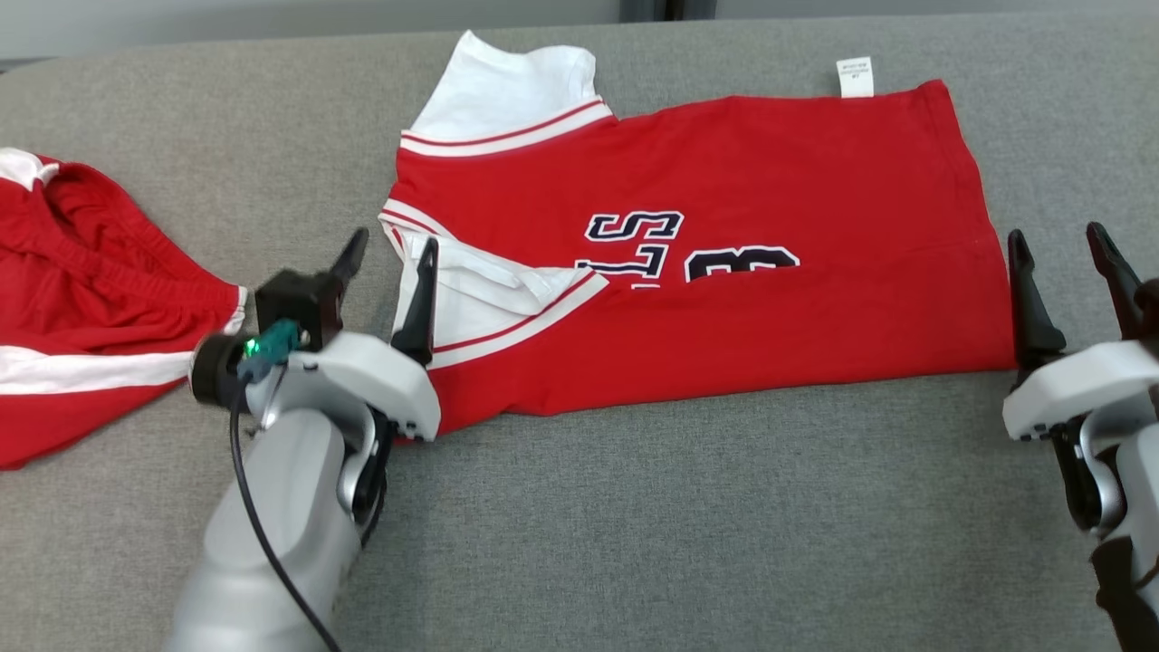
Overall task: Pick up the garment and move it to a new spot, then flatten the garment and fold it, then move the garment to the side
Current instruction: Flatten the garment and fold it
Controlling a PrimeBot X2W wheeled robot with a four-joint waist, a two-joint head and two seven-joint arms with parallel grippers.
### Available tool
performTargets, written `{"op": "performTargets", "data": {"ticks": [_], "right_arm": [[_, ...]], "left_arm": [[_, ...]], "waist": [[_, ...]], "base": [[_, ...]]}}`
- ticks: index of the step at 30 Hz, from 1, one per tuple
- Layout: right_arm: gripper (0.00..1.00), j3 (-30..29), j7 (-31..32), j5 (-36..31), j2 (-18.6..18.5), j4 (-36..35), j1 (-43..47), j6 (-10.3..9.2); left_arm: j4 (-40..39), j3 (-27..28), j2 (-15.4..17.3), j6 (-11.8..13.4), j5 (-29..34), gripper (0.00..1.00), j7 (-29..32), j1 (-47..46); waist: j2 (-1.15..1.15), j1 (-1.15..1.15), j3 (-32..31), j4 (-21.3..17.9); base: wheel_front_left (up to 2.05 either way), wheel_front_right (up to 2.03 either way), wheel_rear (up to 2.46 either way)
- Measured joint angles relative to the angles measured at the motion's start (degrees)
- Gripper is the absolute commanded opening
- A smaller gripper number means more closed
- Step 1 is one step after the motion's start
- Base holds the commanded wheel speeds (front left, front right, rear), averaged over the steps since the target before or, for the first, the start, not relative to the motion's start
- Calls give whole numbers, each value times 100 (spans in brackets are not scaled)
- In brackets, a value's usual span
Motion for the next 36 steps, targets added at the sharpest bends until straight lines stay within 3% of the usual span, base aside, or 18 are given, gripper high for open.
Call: {"op": "performTargets", "data": {"ticks": [6,20,21,22,23,25,36], "right_arm": [[100,-342,1,-127,214,-492,715,0],[100,-500,0,-196,459,-643,1212,0],[100,-492,0,-201,461,-645,1210,0],[100,-489,0,-207,463,-647,1209,0],[100,-492,0,-216,460,-650,1209,0],[100,-500,0,-226,458,-654,1209,0],[100,-339,1,158,433,89,1079,0]], "left_arm": [[-431,48,-13,11,-467,100,171,975],[-1746,-101,42,652,-755,100,1659,2180],[-1828,-107,66,702,-748,96,1749,2217],[-1934,-107,96,739,-746,82,1815,2259],[-2040,-109,116,758,-747,49,1864,2304],[-2245,-111,142,823,-747,2,1965,2395],[-2934,-162,234,896,-847,0,2212,2818]], "waist": [[0,0,-294,39],[0,0,-573,-44],[0,0,-562,-59],[0,0,-550,-76],[0,0,-539,-90],[0,0,-521,-112],[0,0,-537,-68]], "base": [[0,0,0],[0,0,0],[0,0,0],[0,0,0],[0,0,0],[0,0,0],[0,0,0]]}}
